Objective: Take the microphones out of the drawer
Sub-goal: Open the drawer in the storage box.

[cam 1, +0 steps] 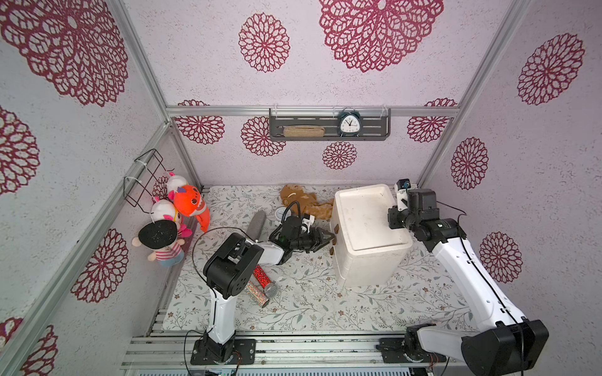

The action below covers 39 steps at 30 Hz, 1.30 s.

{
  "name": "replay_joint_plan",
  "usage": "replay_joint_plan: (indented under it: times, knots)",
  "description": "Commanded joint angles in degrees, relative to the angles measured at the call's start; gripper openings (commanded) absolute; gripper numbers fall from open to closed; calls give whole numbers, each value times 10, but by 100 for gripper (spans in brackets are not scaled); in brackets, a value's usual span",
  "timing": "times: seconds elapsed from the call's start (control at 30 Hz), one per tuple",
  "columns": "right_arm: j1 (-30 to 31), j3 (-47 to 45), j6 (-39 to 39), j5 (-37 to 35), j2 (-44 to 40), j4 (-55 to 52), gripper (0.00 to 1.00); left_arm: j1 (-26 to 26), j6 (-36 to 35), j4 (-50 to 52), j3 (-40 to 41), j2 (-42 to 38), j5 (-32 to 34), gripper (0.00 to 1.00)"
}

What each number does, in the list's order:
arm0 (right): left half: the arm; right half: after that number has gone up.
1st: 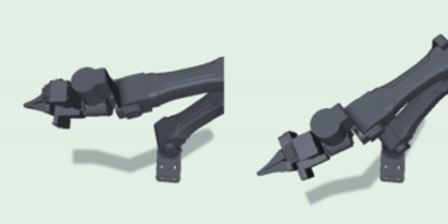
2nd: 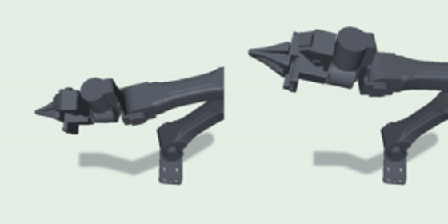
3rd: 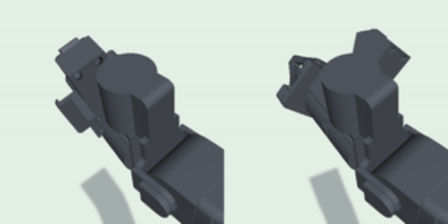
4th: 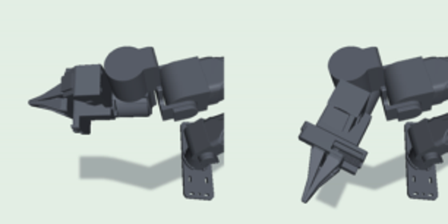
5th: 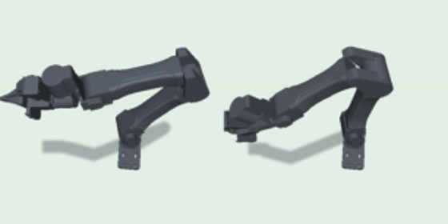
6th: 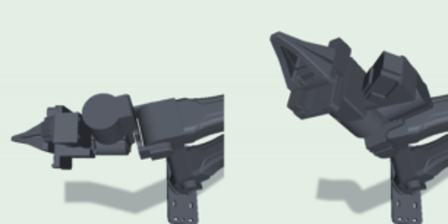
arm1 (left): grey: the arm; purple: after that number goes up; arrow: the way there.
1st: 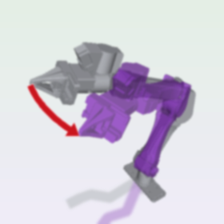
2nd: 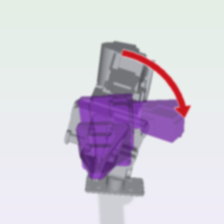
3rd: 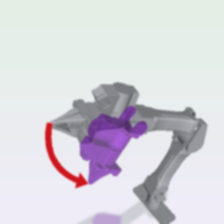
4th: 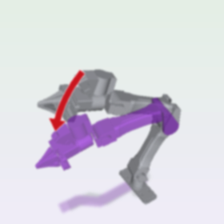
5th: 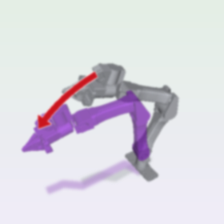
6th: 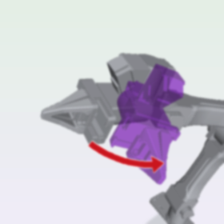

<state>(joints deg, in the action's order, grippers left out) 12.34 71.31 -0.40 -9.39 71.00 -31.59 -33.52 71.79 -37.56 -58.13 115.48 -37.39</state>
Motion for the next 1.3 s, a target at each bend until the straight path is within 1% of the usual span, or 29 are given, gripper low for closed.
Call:
replay_joint_plan:
  times: [0.0, 0.4, 0.6, 0.73, 0.93, 1.13, 1.27]
  knots:
    - [8, -12, -14, -29, -3, 36, 0, -17, 41, -89, -4, 13, -31, 51]
    - [8, -13, -14, -29, -4, 35, 0, -39, 97, -132, -8, 14, -48, 50]
    - [8, -13, -12, -27, -5, 36, 0, -43, 65, -53, -13, 1, -55, 51]
    - [8, -13, -11, -24, -5, 36, 0, -47, 73, -45, -25, 11, -69, 52]
    - [8, -14, -7, -21, -6, 38, 0, -50, 110, -94, -25, 21, -76, 52]
    - [8, -16, -4, -21, -9, 39, 0, -51, 172, -175, -22, 35, -77, 52]
    - [8, -16, -3, -19, -10, 39, 0, -51, 223, -255, -21, 53, -70, 51]
